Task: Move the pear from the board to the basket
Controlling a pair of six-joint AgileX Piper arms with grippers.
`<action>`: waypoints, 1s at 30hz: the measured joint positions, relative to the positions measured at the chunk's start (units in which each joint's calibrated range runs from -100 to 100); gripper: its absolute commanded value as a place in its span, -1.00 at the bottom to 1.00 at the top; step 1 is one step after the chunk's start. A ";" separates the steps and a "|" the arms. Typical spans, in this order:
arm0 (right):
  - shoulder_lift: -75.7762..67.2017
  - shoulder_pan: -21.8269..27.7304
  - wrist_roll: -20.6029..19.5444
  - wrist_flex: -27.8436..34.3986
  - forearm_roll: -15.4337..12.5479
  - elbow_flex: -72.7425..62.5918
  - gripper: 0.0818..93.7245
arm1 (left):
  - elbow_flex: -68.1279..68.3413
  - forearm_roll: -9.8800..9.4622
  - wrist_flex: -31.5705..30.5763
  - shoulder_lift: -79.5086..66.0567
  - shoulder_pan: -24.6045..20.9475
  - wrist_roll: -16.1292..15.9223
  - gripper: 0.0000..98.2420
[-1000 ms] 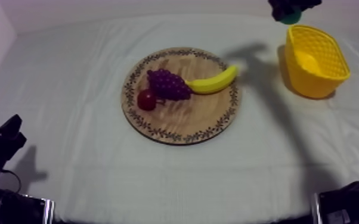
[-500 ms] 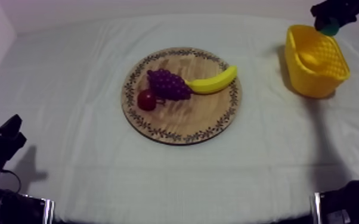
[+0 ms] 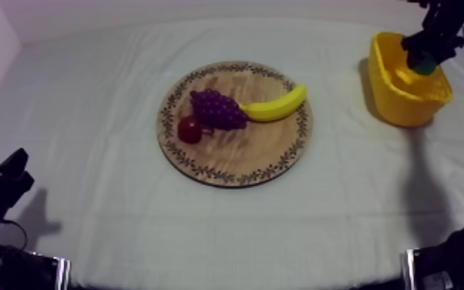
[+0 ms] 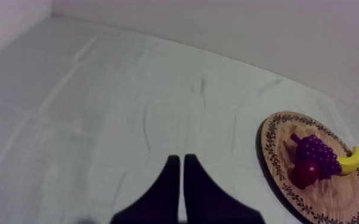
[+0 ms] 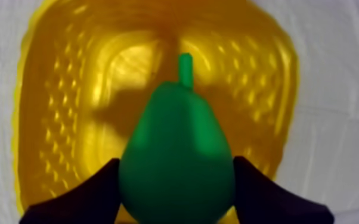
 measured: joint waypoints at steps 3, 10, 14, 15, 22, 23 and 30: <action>0.50 -0.24 0.10 -0.48 0.00 0.43 0.44 | 0.00 0.00 0.00 0.00 0.00 0.00 -1.00; -2.53 -0.99 -0.10 -1.50 -0.07 0.71 0.64 | 0.00 0.00 0.00 0.00 0.00 0.00 -1.00; -6.74 -1.23 -0.28 -2.50 -0.52 1.07 0.78 | 0.00 0.00 0.00 0.00 0.00 0.00 -1.00; -8.20 -1.38 -0.29 -2.81 -0.52 1.44 0.80 | 0.00 0.00 0.00 0.00 0.00 0.00 -1.00; -20.84 -2.13 -0.62 -5.56 -1.99 6.64 0.65 | 0.00 0.00 0.00 0.00 0.00 0.00 -1.00; -22.54 -2.21 -0.56 -6.14 -2.18 7.60 0.57 | 0.00 0.00 0.00 0.00 0.00 0.00 -1.00; -38.13 -3.81 1.54 -10.76 -5.25 18.47 0.01 | 0.00 0.00 0.00 0.00 0.00 0.00 -1.00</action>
